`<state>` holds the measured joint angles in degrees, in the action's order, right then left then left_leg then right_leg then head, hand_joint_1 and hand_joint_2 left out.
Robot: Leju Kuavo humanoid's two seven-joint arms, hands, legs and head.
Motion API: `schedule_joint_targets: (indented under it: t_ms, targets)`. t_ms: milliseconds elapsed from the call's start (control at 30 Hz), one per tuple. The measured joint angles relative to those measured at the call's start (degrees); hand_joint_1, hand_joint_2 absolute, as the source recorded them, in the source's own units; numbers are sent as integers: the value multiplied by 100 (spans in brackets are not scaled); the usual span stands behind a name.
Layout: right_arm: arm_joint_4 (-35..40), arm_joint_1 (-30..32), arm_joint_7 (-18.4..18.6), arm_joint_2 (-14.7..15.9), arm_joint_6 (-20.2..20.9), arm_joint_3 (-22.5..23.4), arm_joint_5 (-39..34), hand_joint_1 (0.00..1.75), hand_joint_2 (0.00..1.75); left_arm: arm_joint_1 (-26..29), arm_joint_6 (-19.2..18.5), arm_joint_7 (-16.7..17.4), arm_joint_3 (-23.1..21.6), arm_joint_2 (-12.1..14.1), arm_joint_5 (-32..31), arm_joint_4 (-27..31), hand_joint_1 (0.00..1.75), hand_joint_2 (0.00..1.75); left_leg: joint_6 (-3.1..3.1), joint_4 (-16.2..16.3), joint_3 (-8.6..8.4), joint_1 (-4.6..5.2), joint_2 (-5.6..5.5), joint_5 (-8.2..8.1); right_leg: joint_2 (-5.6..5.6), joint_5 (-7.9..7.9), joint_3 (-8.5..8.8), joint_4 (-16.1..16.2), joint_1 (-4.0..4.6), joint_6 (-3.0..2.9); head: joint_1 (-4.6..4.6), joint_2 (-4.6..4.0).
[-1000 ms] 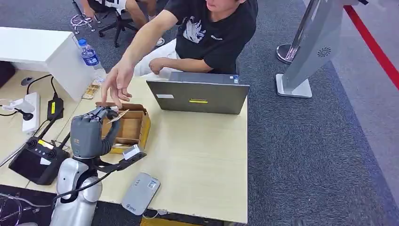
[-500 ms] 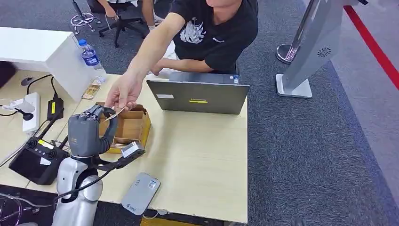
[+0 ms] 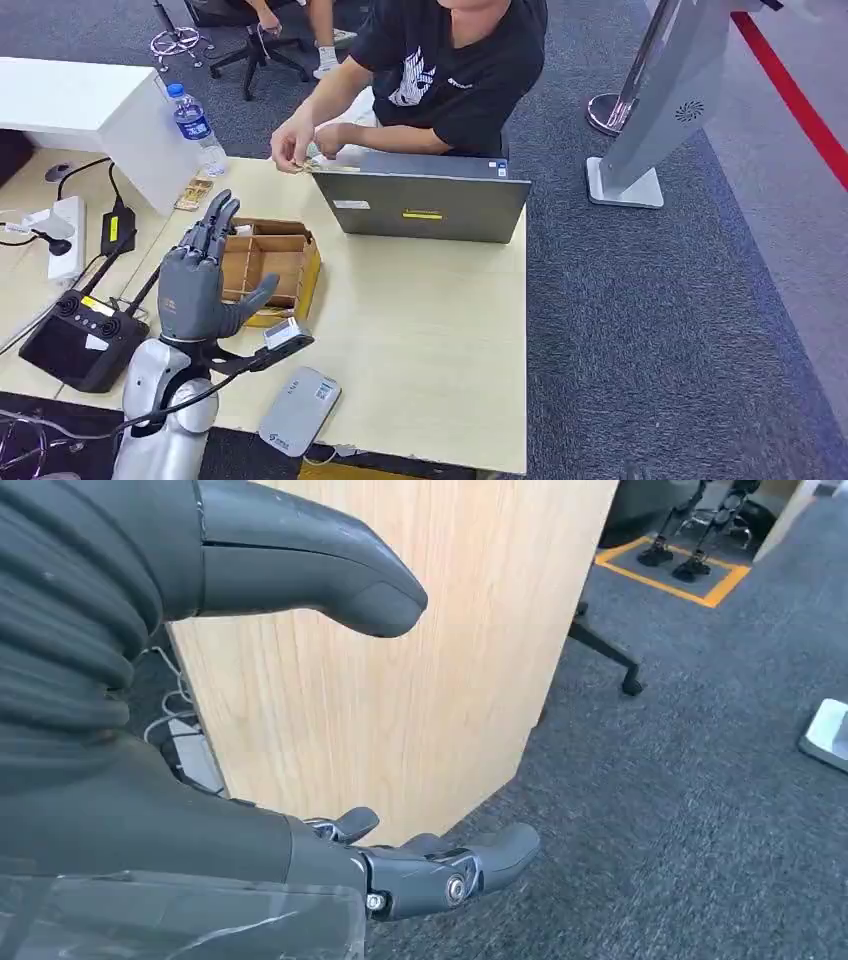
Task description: Pass the card to the sensor for recognition and then transmit it.
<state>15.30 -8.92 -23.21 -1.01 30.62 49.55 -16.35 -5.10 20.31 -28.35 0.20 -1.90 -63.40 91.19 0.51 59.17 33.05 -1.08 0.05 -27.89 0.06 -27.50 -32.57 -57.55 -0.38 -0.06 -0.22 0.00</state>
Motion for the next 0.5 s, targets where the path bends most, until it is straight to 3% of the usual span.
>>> schedule_joint_targets:
  t_ms: [267,500]
  targets:
    - [0,-2,26,0,9,79,-7,0,175,290,-15,349,-378,404,-630,-312,0,175,0,-1,0,-1,1,0,1,0,-2,0,0,-1,-2,0]
    - [0,-2,44,0,17,122,-2,0,175,393,-26,614,-623,800,-824,-660,0,175,0,-2,1,-2,1,0,2,-1,-3,0,1,-1,-2,0]
